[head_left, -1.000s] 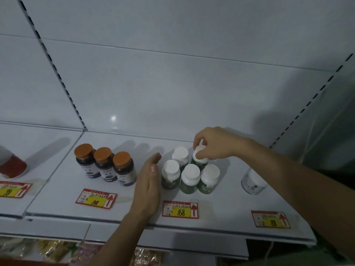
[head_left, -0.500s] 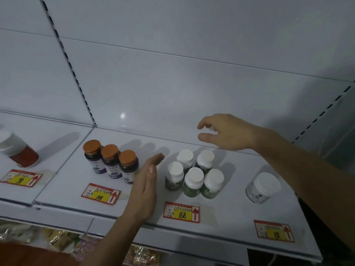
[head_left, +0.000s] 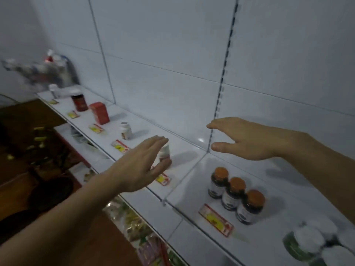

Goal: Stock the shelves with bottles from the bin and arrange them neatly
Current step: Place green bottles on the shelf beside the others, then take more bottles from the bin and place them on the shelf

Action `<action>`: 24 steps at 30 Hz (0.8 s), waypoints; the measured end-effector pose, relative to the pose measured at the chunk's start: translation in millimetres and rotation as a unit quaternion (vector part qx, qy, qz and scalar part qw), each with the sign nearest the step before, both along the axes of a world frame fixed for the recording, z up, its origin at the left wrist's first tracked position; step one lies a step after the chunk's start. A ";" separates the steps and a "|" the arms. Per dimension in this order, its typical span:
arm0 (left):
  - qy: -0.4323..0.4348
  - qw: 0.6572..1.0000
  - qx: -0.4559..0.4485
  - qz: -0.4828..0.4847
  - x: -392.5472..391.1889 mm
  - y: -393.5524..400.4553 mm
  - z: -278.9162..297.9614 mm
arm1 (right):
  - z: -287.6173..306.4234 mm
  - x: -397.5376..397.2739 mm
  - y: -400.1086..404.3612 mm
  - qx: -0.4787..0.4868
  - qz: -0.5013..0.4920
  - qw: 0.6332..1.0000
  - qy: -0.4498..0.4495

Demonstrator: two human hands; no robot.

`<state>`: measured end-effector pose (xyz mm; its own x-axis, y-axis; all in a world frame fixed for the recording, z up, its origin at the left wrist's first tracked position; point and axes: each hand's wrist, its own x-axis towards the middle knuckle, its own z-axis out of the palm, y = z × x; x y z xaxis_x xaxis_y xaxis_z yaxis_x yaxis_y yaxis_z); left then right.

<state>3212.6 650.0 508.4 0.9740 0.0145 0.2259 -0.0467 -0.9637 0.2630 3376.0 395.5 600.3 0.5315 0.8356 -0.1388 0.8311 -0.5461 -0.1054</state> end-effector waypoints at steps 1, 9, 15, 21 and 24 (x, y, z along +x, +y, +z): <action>0.010 0.999 0.028 0.020 -2.8 30.7 8.2 | 1.9 -0.5 27.6 -0.003 0.014 1.000 -0.002; 0.104 0.975 0.099 0.166 -44.3 263.8 55.9 | 10.9 -11.7 273.8 0.007 0.105 0.994 -0.036; 0.167 0.936 0.062 0.302 -95.2 407.1 54.8 | 9.0 -24.6 443.3 0.022 0.156 0.987 -0.042; 0.169 0.923 0.054 0.343 -101.1 519.1 69.6 | 23.5 -23.9 590.8 0.042 0.193 0.979 -0.056; 0.159 0.919 0.081 0.352 -86.2 578.5 76.2 | 23.8 -16.1 664.8 0.046 0.216 0.973 -0.069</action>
<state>3126.4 1228.4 584.6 0.7531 0.6577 -0.0145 0.6578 -0.7532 0.0062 3359.9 1060.2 624.1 0.1368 0.9906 -0.0041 0.9906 -0.1368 -0.0080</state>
